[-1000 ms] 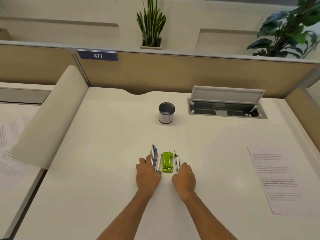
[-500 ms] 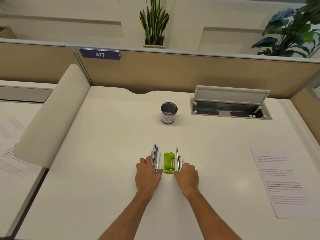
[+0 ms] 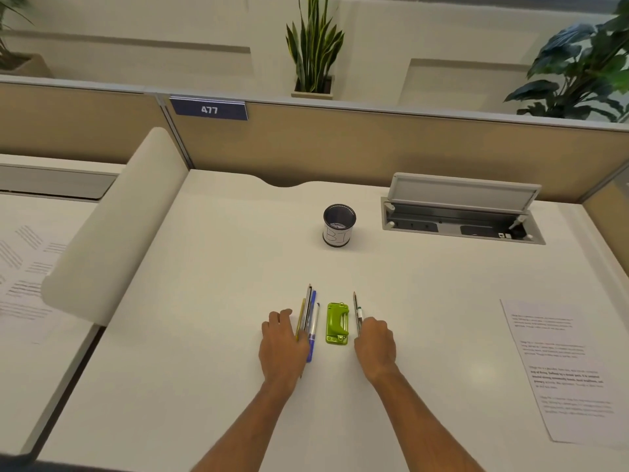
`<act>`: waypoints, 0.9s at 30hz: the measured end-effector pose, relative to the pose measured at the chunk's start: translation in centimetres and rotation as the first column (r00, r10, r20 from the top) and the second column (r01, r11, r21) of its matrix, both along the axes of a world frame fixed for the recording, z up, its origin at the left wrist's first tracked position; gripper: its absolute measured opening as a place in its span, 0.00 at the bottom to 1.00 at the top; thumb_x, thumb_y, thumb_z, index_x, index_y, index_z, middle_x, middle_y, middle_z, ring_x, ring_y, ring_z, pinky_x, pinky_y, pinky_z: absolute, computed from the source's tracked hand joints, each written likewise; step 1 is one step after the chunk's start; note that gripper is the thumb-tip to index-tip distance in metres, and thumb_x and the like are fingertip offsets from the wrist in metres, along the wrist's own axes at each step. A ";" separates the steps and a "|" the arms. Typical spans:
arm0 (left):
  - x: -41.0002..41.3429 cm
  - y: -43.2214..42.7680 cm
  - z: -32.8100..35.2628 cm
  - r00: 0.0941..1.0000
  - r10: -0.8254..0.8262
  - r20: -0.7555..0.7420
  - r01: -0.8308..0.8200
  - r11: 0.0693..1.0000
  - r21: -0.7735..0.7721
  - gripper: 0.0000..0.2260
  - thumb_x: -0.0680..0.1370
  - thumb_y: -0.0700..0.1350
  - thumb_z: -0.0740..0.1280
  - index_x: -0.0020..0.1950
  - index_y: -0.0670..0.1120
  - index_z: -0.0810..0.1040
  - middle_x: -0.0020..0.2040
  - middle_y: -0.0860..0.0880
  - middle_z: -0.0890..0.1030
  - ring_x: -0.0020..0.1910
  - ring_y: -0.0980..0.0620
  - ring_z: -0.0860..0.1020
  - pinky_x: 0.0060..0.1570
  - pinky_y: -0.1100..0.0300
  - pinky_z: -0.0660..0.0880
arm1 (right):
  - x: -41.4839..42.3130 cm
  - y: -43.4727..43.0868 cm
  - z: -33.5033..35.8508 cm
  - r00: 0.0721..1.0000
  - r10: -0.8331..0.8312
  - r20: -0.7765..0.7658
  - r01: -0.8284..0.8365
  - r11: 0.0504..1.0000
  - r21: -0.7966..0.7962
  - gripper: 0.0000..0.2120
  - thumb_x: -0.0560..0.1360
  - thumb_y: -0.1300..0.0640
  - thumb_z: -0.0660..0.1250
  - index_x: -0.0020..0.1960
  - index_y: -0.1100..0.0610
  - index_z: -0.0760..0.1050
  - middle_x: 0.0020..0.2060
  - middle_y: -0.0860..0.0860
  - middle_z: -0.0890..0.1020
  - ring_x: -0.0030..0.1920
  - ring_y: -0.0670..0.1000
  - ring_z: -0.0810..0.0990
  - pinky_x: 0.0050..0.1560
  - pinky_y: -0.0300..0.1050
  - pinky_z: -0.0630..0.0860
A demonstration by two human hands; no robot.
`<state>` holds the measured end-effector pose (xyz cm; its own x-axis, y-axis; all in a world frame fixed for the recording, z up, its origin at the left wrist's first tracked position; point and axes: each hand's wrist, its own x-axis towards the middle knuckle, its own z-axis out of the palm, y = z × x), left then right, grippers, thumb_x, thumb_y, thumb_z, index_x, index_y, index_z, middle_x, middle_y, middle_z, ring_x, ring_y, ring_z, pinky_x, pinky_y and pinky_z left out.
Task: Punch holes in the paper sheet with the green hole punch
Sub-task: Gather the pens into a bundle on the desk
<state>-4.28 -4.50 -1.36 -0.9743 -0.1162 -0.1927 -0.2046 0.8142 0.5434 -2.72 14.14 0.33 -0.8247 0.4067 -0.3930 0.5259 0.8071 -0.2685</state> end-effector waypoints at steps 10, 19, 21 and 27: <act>-1.1 1.0 0.7 0.988 0.002 0.152 0.004 0.999 -0.036 0.19 0.80 0.57 0.74 0.61 0.44 0.79 0.58 0.46 0.81 0.55 0.45 0.82 0.52 0.50 0.82 | -0.9 0.4 0.5 0.999 -0.021 0.042 0.024 0.997 -0.072 0.11 0.81 0.61 0.68 0.62 0.61 0.78 0.61 0.59 0.81 0.59 0.61 0.83 0.53 0.49 0.79; -3.7 -0.5 0.5 0.964 0.062 0.257 -0.085 0.993 0.077 0.10 0.77 0.45 0.79 0.52 0.42 0.84 0.53 0.43 0.86 0.46 0.46 0.83 0.48 0.53 0.81 | -0.5 0.8 0.1 0.998 -0.041 0.049 0.047 0.993 -0.112 0.11 0.81 0.58 0.70 0.62 0.60 0.78 0.59 0.58 0.82 0.57 0.59 0.84 0.50 0.48 0.79; -3.7 0.0 0.7 0.972 -0.008 0.235 0.015 1.000 -0.027 0.08 0.78 0.42 0.75 0.56 0.41 0.82 0.55 0.43 0.84 0.51 0.44 0.84 0.49 0.51 0.82 | -0.6 0.9 0.0 0.998 -0.035 0.050 0.040 0.994 -0.104 0.11 0.81 0.58 0.69 0.62 0.60 0.78 0.60 0.58 0.81 0.58 0.60 0.84 0.51 0.47 0.78; -3.1 1.7 0.2 0.980 -0.127 0.155 0.160 0.962 -0.223 0.09 0.83 0.46 0.68 0.62 0.43 0.78 0.59 0.45 0.81 0.56 0.47 0.82 0.52 0.56 0.79 | -0.7 0.4 0.1 0.999 -0.033 0.037 0.036 0.994 -0.098 0.13 0.82 0.56 0.70 0.64 0.60 0.79 0.60 0.56 0.83 0.58 0.57 0.85 0.45 0.42 0.72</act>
<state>-7.38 -2.77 -1.11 -0.9499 -0.0350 -0.3106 -0.1360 0.9410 0.3100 -3.46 14.54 0.40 -0.7960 0.3923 -0.4610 0.5634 0.7586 -0.3272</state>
